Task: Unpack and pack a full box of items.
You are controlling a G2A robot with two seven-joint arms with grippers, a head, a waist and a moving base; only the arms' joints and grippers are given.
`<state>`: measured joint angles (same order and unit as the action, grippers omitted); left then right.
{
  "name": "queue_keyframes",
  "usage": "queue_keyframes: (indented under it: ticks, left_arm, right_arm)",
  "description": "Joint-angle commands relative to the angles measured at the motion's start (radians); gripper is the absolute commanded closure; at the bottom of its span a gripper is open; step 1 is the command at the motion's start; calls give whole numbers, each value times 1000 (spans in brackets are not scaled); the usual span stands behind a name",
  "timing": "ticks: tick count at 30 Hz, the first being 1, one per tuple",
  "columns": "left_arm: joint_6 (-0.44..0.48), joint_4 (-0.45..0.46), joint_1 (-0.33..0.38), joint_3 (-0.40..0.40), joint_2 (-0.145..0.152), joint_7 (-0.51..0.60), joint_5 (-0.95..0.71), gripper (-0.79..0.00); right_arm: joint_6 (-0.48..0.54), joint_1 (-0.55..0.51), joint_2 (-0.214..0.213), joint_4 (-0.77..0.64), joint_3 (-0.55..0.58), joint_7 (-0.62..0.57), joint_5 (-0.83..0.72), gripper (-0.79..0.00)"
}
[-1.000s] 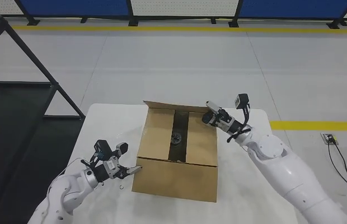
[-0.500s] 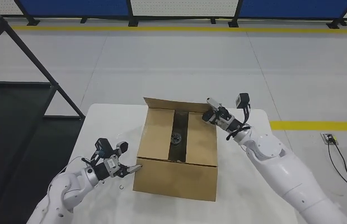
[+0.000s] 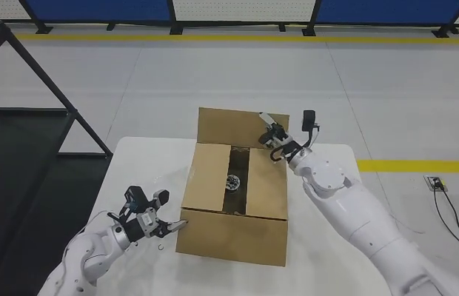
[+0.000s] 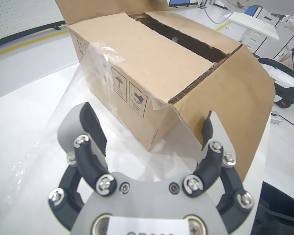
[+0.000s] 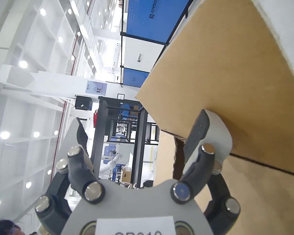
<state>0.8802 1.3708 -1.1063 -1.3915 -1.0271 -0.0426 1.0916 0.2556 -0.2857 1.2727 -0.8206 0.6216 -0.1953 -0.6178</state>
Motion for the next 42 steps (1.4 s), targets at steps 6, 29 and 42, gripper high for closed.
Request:
queue_keyframes:
  ticks: [6, 29, 42]
  left_arm:
    - [-5, 10, -10, 12, -1, -12, 3, -785]
    - [-387, -82, 59, 29, -27, -6, -60, -785]
    - [-359, -116, 88, 121, -44, -40, 45, -785]
  right_arm:
    - [-12, 74, 90, 175, -48, 109, 49, -785]
    - [22, 139, 232, 453, -26, 25, 92, -785]
    - [70, 141, 244, 494, 36, -26, 96, -785]
